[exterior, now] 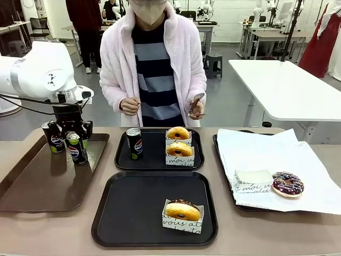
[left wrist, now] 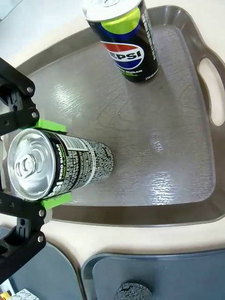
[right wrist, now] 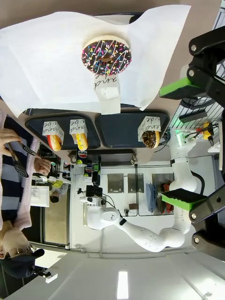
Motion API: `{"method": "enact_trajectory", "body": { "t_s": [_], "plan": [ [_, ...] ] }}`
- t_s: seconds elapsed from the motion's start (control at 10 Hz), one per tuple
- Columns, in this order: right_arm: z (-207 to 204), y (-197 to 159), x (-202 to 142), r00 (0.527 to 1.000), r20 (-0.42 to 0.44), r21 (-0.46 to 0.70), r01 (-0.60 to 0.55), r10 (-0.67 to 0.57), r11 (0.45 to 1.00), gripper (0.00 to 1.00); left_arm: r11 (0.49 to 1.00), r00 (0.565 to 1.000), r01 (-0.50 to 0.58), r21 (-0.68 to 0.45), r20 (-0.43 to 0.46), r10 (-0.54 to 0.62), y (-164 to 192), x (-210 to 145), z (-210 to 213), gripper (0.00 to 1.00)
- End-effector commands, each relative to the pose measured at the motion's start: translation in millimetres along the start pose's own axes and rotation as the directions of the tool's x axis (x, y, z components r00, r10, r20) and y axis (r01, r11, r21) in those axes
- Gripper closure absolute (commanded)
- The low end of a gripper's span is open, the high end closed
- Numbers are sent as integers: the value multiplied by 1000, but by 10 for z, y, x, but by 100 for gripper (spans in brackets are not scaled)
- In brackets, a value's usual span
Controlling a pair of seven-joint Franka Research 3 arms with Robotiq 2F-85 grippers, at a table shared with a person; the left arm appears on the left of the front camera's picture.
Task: Set up donuts and drinks on trays.
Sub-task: Pick up one Pepsi coke from the Handle tray and place it on the Flat Tray without a Pepsi coke.
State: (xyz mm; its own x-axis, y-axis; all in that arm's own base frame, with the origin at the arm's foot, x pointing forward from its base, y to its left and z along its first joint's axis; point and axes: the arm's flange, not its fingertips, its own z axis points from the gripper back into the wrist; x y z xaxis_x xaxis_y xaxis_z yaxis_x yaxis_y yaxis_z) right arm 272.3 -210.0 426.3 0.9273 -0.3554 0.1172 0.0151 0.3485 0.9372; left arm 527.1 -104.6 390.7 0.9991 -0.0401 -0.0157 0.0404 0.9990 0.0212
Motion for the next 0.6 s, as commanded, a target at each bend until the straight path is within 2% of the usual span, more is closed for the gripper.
{"method": "enact_trajectory", "body": {
  "t_s": [0.0,0.3,0.5],
  "plan": [
    [9,-8,7,1000,0,14,-7,7,1000,0,997,996,79,-8,30,-79,-20,-210,383,98],
    [9,-8,7,1000,0,14,-7,7,1000,0,989,989,146,19,32,-146,39,-757,997,98],
    [9,-8,7,1000,0,14,-7,7,1000,0,975,975,222,22,1,-222,89,-1120,1178,98]
  ]
}}
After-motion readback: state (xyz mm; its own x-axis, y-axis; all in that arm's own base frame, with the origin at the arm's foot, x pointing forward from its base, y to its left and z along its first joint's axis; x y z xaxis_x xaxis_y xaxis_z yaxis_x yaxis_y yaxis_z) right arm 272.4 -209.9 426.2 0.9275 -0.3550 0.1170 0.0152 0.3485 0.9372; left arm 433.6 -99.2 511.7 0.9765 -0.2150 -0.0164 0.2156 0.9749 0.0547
